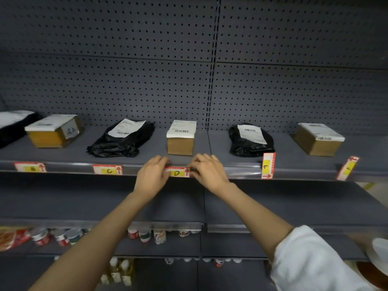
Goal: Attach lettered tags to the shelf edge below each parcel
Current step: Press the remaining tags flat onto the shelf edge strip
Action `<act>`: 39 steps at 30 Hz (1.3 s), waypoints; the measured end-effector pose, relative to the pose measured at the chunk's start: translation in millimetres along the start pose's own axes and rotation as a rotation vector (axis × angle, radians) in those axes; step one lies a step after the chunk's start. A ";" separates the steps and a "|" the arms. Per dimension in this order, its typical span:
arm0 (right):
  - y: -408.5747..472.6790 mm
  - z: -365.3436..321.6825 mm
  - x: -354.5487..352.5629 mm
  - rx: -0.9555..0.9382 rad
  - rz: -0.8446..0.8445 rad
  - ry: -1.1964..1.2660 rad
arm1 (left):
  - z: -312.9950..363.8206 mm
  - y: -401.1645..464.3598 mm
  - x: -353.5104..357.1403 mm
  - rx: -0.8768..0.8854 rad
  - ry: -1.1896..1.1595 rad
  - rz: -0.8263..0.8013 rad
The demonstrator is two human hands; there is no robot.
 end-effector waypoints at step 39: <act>-128.3 158.9 -59.1 0.373 0.064 0.026 | 199.1 50.5 81.3 0.339 -0.150 -0.229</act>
Point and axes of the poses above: each hand's wrist, its own y-axis towards the middle knuckle, its own x-axis out of the palm, z = x × y, the point moved 4 cm from there along y, towards the middle knuckle, and after that the axes turned 10 degrees about -x, right-handed, at the moved point
